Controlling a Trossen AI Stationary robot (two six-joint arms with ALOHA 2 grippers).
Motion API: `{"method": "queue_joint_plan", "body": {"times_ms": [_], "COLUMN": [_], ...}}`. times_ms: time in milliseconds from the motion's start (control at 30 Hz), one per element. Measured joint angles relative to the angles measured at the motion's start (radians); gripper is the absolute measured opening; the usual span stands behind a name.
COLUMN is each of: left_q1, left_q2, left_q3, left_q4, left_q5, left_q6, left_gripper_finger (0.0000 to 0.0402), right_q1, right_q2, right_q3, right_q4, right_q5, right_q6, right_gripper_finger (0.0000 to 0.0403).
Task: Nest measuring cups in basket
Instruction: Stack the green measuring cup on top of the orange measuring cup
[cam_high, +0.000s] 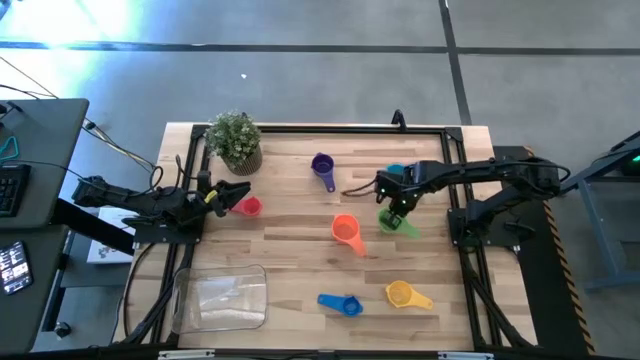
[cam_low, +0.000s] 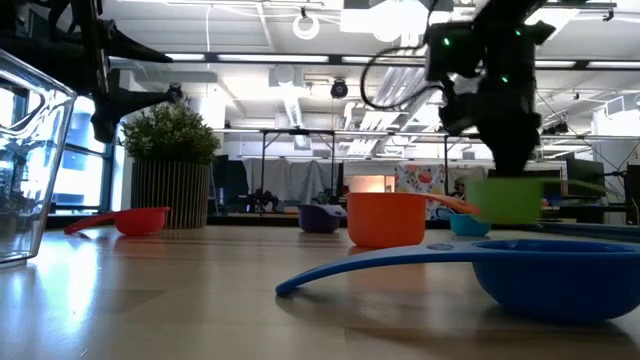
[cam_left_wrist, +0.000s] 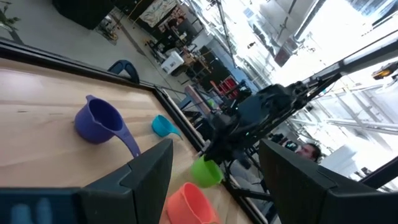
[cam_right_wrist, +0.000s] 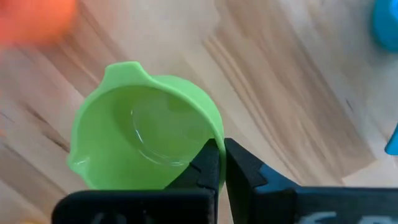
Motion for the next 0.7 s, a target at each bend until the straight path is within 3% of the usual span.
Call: {"method": "queue_joint_plan", "body": {"times_ms": [333, 700], "left_q1": [0.0, 0.0], "left_q2": [0.0, 0.0], "left_q3": [0.0, 0.0], "left_q4": [-0.04, -0.05], "left_q5": [0.001, 0.016], "left_q6": [0.0, 0.0], "left_gripper_finger": [0.0227, 0.0227], "right_q1": [0.022, 0.085], "right_q2": [0.0, 0.0], "right_q3": [0.202, 0.23], "right_q4": [-0.007, 0.236], "right_q5": [0.066, 0.076], "right_q6": [0.303, 0.486], "right_gripper_finger": [0.0001, 0.0]}}
